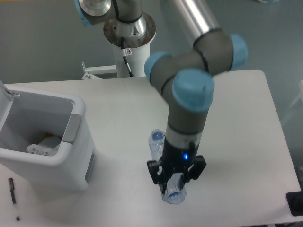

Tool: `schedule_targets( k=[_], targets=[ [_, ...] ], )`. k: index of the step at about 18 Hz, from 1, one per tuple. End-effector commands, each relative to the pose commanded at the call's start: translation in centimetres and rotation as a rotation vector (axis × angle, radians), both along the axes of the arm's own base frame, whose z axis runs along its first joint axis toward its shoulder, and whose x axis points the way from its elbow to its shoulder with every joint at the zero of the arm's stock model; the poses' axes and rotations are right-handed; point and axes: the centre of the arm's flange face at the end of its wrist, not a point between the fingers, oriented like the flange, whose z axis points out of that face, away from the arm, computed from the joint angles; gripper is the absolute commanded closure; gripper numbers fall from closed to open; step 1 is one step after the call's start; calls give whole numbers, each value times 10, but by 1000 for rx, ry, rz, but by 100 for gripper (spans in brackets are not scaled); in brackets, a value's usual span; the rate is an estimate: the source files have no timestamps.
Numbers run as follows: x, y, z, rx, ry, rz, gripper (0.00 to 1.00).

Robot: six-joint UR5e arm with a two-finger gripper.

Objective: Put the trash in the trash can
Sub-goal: 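Close the gripper on the bottle and lift it upright, then carry the bottle over the trash bin opening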

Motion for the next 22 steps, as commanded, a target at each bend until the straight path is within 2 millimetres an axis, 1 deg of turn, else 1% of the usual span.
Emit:
schedule_targets(
  k=[2, 7, 10, 14, 17, 19, 22],
  targets=[
    [16, -2, 29, 88, -24, -46, 71],
    [53, -10, 85, 217, -45, -115, 71],
    [78, -6, 109, 273, -48, -172, 71],
    [128, 18, 117, 306, -31, -263, 70],
    [150, 28, 115, 309, -32, -301, 70],
    [170, 36, 111, 305, -41, -332, 70],
    [192, 45, 107, 297, -50, -364, 70]
  ],
)
